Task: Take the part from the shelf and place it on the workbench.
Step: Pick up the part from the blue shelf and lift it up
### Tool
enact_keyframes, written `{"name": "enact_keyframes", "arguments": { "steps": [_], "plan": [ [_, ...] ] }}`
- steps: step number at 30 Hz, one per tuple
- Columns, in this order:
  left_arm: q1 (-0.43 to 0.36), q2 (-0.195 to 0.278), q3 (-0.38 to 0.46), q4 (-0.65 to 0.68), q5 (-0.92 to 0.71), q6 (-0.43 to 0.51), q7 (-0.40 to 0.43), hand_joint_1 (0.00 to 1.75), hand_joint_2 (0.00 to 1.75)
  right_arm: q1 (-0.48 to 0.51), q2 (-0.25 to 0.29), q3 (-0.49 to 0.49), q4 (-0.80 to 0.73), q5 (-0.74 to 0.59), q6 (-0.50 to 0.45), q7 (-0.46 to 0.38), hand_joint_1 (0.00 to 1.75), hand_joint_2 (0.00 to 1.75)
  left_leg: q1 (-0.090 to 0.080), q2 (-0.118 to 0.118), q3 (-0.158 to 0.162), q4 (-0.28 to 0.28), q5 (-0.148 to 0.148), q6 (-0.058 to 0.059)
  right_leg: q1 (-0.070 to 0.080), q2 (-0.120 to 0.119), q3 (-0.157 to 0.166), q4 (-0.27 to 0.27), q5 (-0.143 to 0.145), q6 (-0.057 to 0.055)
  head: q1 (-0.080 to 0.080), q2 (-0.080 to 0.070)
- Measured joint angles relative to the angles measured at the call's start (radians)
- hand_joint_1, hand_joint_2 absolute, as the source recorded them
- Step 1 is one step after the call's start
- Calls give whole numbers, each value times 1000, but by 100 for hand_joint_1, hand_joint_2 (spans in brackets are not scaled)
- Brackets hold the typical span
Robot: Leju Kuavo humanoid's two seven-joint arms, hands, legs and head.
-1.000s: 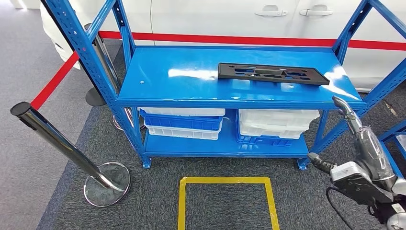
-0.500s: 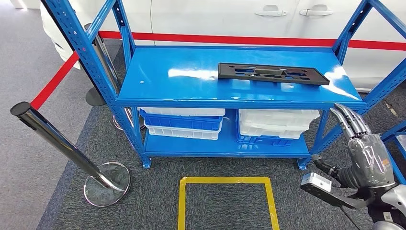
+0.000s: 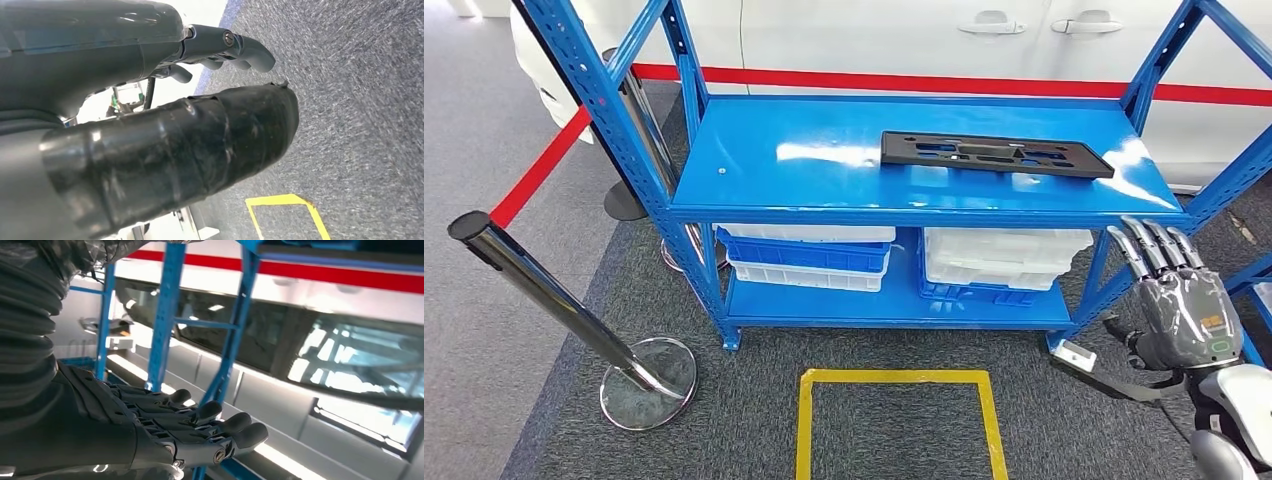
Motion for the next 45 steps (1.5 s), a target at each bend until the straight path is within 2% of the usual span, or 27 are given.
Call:
{"name": "enact_keyframes", "arguments": {
  "steps": [7,13,16,23,30,35,45],
  "plan": [
    [-1,0,0,0,-26,-21,20,0,0,-97,47,21,196,2,-8,5,0,175,0,-1,0,0,0,0,0,-1,0,0,0,0,0,0],
    [-5,0,-1,0,-51,-52,43,0,0,-200,131,96,267,-3,76,-4,0,175,0,-1,0,0,0,0,0,0,-1,0,0,0,0,0],
    [-7,0,-2,0,-61,-56,45,0,0,-258,171,131,334,13,88,16,0,175,0,-3,-1,0,2,1,0,-3,-1,0,0,0,0,0],
    [-7,0,-2,0,-79,-56,37,0,0,-372,225,163,565,52,61,53,0,175,0,-6,-2,1,3,1,0,-5,-1,0,1,1,0,0],
    [-7,0,-2,0,-92,-60,32,0,0,-442,261,173,760,64,10,57,0,175,-1,-6,-3,1,3,1,-1,-5,-1,0,1,1,0,0],
    [-7,0,-2,0,-98,-76,43,0,0,-451,278,196,797,101,-6,49,0,175,-1,-6,-3,1,3,1,-1,-5,-1,0,1,1,0,0],
    [-7,0,-2,1,-109,-79,47,0,0,-444,300,247,776,132,-5,47,0,175,-1,-6,-3,1,3,1,-1,-5,-1,0,1,1,0,0]
  ]
}}
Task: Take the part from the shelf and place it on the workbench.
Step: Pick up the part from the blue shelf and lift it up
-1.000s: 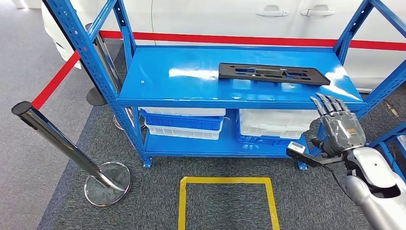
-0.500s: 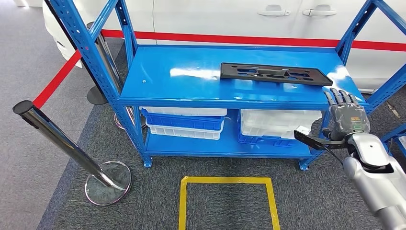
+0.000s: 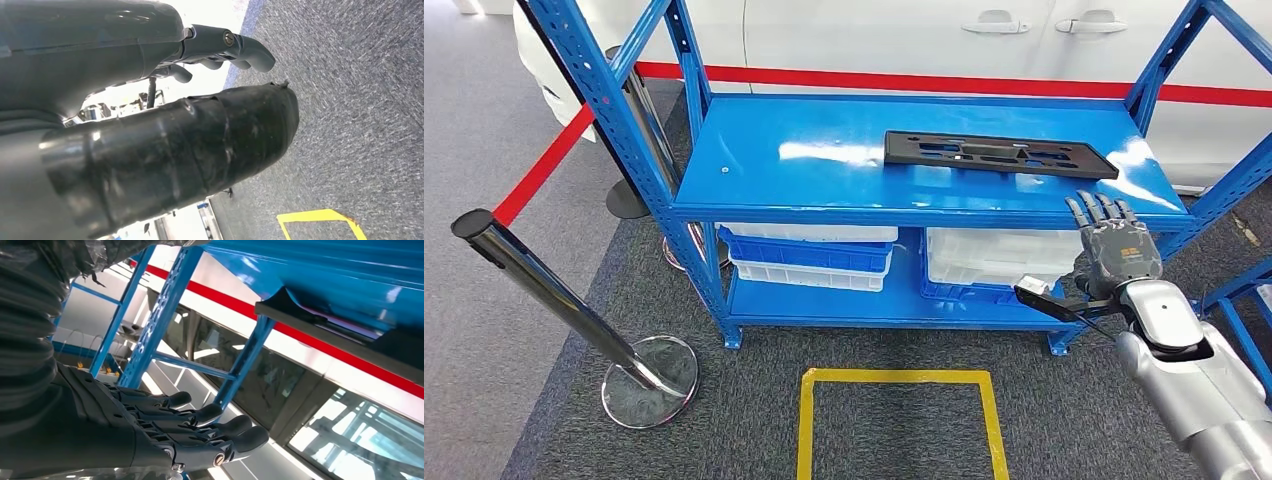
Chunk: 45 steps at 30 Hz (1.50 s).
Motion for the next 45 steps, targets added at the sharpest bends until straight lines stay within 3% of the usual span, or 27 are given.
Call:
{"name": "enact_keyframes", "arguments": {
  "steps": [45],
  "plan": [
    [0,0,0,3,-1,-5,-10,0,0,21,3,27,-46,10,-14,-22,0,175,-2,0,-1,3,0,0,-3,0,0,-1,2,2,0,0]
  ]
}}
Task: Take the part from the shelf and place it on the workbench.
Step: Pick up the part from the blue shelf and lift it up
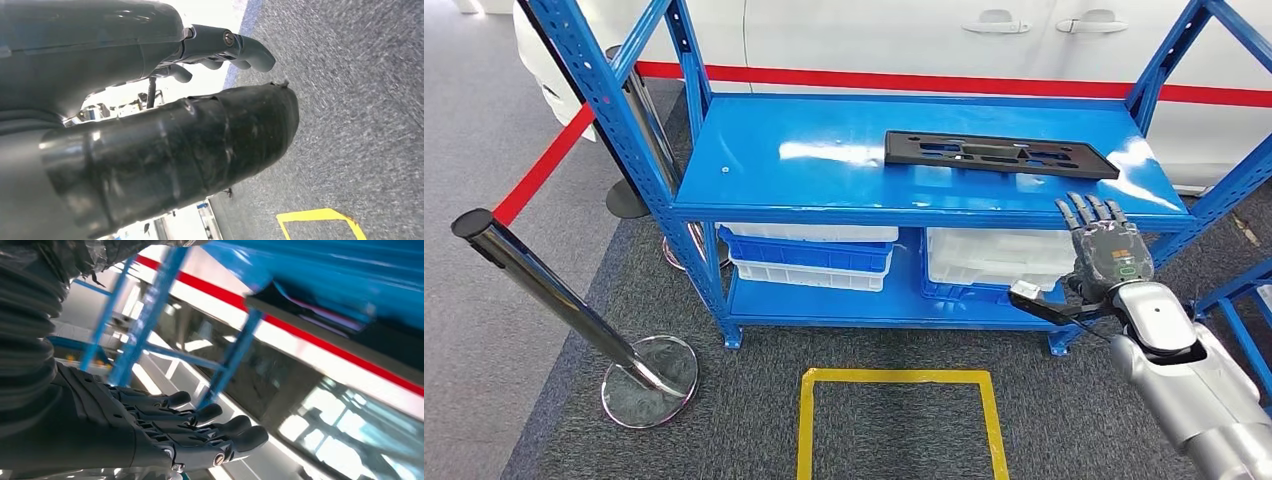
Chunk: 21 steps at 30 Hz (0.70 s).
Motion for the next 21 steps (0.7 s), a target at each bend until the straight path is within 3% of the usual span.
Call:
{"name": "enact_keyframes", "arguments": {
  "steps": [7,11,13,15,16,17,18,20,21],
  "plan": [
    [0,0,0,0,-4,-5,-11,0,0,56,1,15,-123,10,21,11,0,175,-5,0,-6,6,-1,4,-3,1,-3,-2,4,7,0,0],
    [0,1,0,0,-5,-5,-11,0,0,60,-1,17,-150,9,22,12,0,175,2,2,-4,-9,8,23,-2,1,-9,5,0,18,1,0],
    [-1,1,0,0,-6,-5,-12,0,0,61,-5,17,-157,8,22,12,0,175,6,5,3,-22,15,34,-2,1,-52,85,-36,21,3,0],
    [0,1,0,0,-7,-6,-15,0,0,68,-7,17,-158,7,22,11,0,175,5,5,4,-24,13,39,-2,1,-132,219,-79,23,3,0],
    [0,1,0,0,-7,-6,-17,0,0,74,-7,18,-159,6,21,11,0,175,4,4,6,-23,10,40,-2,1,-166,267,-84,23,3,0],
    [1,1,0,0,-7,-6,-19,0,0,79,-8,19,-160,6,21,10,0,175,4,4,11,-23,6,40,-2,1,-184,278,-66,22,3,0],
    [1,1,0,0,-7,-6,-20,0,0,83,-8,20,-160,6,21,10,0,175,3,3,17,-22,1,38,-2,1,-183,252,-30,20,3,0],
    [3,0,1,1,-8,-6,-21,0,0,84,-11,20,-163,6,21,10,0,175,2,1,35,-22,-14,32,2,1,-141,125,61,9,3,0],
    [2,0,1,1,-8,-6,-21,0,0,84,-13,20,-165,6,21,10,0,175,1,0,41,-22,-21,27,6,1,-118,70,86,2,3,0]
  ]
}}
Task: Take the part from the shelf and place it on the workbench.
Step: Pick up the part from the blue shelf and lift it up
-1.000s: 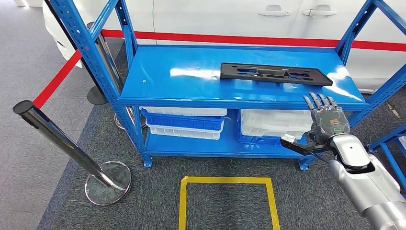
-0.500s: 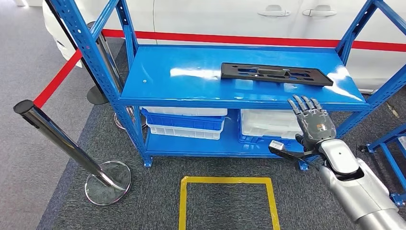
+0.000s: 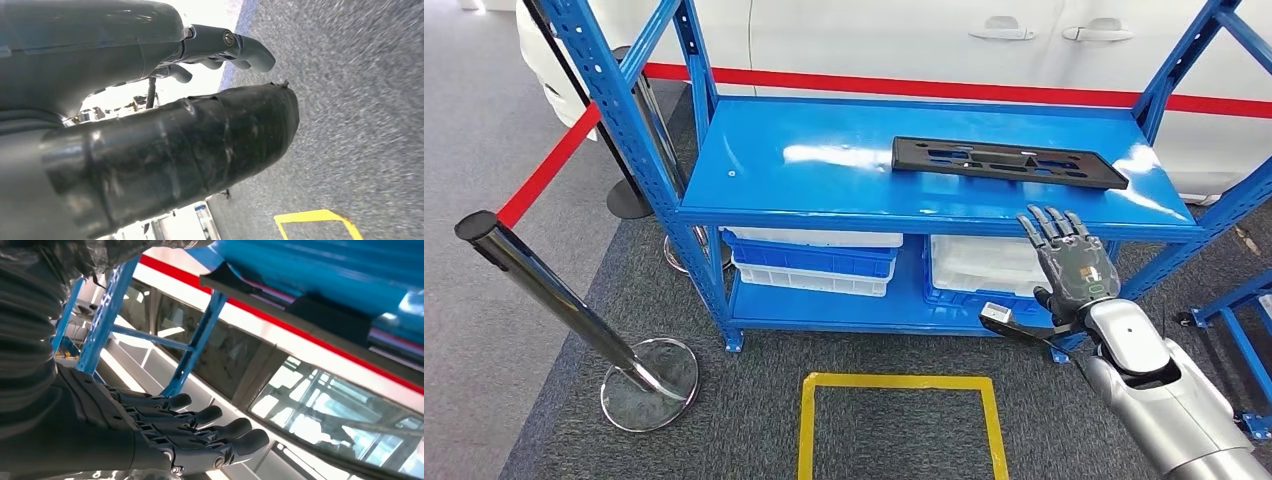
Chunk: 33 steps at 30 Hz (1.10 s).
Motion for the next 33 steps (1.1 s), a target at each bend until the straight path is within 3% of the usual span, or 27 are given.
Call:
{"name": "enact_keyframes", "arguments": {
  "steps": [1,3,6,8,10,11,12,14,15,16,18,21,22,25,26,27,28,30,31,32,33],
  "plan": [
    [-1,-1,0,1,0,0,-1,0,0,0,-2,0,-2,0,0,0,0,175,-1,0,3,0,-6,-5,4,0,17,-39,7,-7,0,0],
    [-3,-1,0,3,-2,0,-2,0,0,-1,-4,1,-5,0,-1,1,0,175,0,1,3,-4,-11,-15,10,1,27,-62,-9,-16,-1,0],
    [-6,0,0,3,-3,-1,-2,0,0,0,-7,1,-15,0,-3,1,0,175,0,4,3,18,-32,-31,-2,3,58,-91,-21,-27,-2,0],
    [-7,0,0,3,-3,0,-2,0,0,-2,-7,1,-17,0,-5,2,0,175,6,4,-58,131,-68,-42,-7,2,83,-105,-30,-33,-4,0],
    [-6,2,0,3,-4,0,-2,0,0,2,-7,1,-17,0,-5,1,0,175,13,4,-153,258,-92,-51,-8,2,99,-106,-45,-33,-5,0],
    [-4,2,0,3,-5,1,-2,0,0,5,-7,2,-17,0,-5,1,0,175,17,4,-184,281,-76,-56,-10,2,109,-105,-55,-31,-5,0],
    [-2,2,0,3,-6,0,-2,0,0,8,-7,2,-17,0,-5,1,0,175,20,4,-198,265,-36,-61,-13,3,120,-102,-66,-26,-5,0],
    [2,2,0,4,-7,0,-2,0,0,10,-7,2,-18,0,-5,1,0,175,27,4,-180,155,68,-71,-21,4,144,-96,-92,-12,-5,0],
    [3,2,0,5,-6,0,-2,0,0,10,-7,2,-18,0,-5,1,0,175,27,4,-164,103,100,-74,-21,5,152,-91,-104,-3,-6,0],
    [3,1,0,7,-7,0,-2,0,0,9,-7,2,-19,0,-5,1,0,175,27,3,-151,69,108,-70,-20,6,154,-87,-112,4,-8,0],
    [1,0,0,9,-7,0,-2,0,0,9,-7,2,-21,0,-5,1,0,175,23,0,-141,50,88,-53,-17,8,155,-82,-117,15,-9,1],
    [0,1,0,9,-8,1,-2,0,0,8,-8,3,-23,0,-5,1,0,175,24,-2,-124,41,72,-28,-20,5,136,-40,-119,21,-5,1],
    [1,1,0,9,-8,1,-2,0,0,6,-8,3,-24,0,-5,2,0,175,23,-2,-115,37,68,-22,-20,3,107,8,-127,23,-3,0],
    [1,1,0,9,-8,1,-2,0,0,7,-8,3,-24,0,-5,2,0,175,14,-5,-93,33,51,-6,-13,1,-26,189,-181,24,0,0],
    [1,1,0,9,-8,1,-2,0,0,8,-8,3,-24,0,-5,1,0,175,9,-6,-84,33,43,-3,-9,1,-59,215,-184,19,0,0],
    [1,1,0,9,-8,1,-2,0,0,10,-8,3,-24,0,-5,2,0,175,2,-7,-72,32,34,-1,-4,1,-75,204,-166,9,0,0],
    [2,1,0,9,-8,1,-2,0,0,10,-8,3,-24,0,-5,2,0,175,-5,-8,-60,31,25,1,4,1,-75,162,-129,-6,0,0],
    [3,-5,0,11,-8,0,-2,0,0,10,-9,3,-24,0,-5,2,0,175,-15,-9,-35,27,8,4,31,2,-50,33,-26,-54,-5,0],
    [2,-7,0,13,-8,0,-2,0,0,10,-10,3,-25,0,-5,2,0,175,-16,-9,-27,21,2,4,41,3,-37,-21,9,-75,-10,0],
    [1,-10,1,15,-8,0,-2,0,0,9,-11,3,-26,0,-5,2,0,175,-12,-10,-22,12,-1,1,50,4,-25,-56,30,-90,-14,0],
    [0,-12,1,16,-8,0,-2,0,0,8,-13,3,-27,0,-5,2,0,175,-9,-9,-15,5,3,-4,56,7,-14,-76,31,-98,-18,0]
  ]
}}
